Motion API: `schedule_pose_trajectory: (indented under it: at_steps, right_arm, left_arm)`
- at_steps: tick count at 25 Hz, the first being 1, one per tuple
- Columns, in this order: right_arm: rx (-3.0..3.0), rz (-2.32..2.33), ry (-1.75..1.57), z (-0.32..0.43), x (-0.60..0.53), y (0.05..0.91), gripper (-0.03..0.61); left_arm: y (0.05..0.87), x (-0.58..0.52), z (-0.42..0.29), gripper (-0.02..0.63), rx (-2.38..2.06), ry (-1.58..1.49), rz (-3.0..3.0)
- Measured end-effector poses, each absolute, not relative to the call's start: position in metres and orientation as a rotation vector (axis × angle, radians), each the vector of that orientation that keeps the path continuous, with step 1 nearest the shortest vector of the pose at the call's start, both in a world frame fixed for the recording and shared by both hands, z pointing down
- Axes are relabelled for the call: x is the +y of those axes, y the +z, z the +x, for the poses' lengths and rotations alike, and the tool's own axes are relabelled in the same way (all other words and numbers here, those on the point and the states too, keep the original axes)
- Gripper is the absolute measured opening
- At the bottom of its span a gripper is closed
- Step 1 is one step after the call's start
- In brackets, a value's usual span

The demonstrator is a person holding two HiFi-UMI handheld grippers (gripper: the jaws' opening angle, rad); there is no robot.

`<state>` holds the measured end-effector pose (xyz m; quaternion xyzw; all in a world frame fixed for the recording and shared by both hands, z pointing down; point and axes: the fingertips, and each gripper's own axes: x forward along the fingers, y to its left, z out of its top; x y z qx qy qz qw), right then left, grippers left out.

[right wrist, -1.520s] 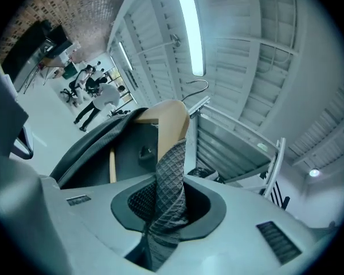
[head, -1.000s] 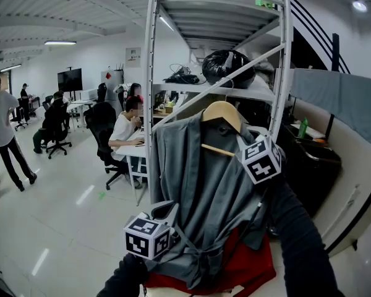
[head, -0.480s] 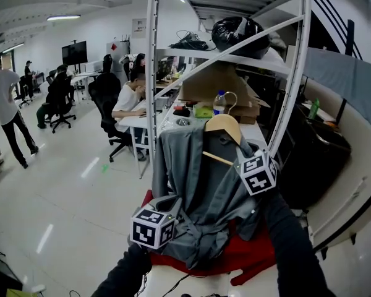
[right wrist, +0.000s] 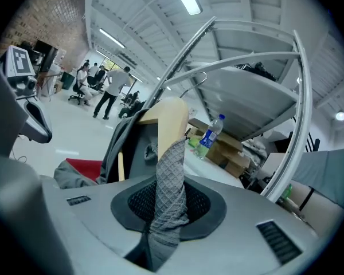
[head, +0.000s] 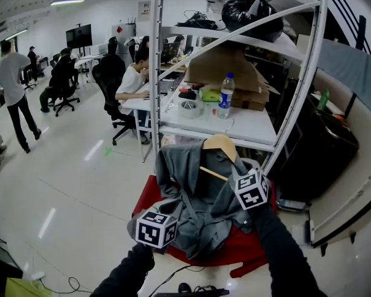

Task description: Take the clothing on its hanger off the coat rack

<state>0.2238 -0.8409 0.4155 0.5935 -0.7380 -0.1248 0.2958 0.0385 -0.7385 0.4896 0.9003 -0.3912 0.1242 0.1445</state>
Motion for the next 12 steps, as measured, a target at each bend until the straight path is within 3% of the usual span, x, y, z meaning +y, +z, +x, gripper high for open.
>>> schedule_pose_trajectory:
  at_steps: [12]
  right_arm:
    - [-2.009,1.461,-0.097,0.220,-0.868,0.569,0.044]
  left_arm:
    - [0.558,-0.757,0.047,0.006,-1.130,0.429,2.481]
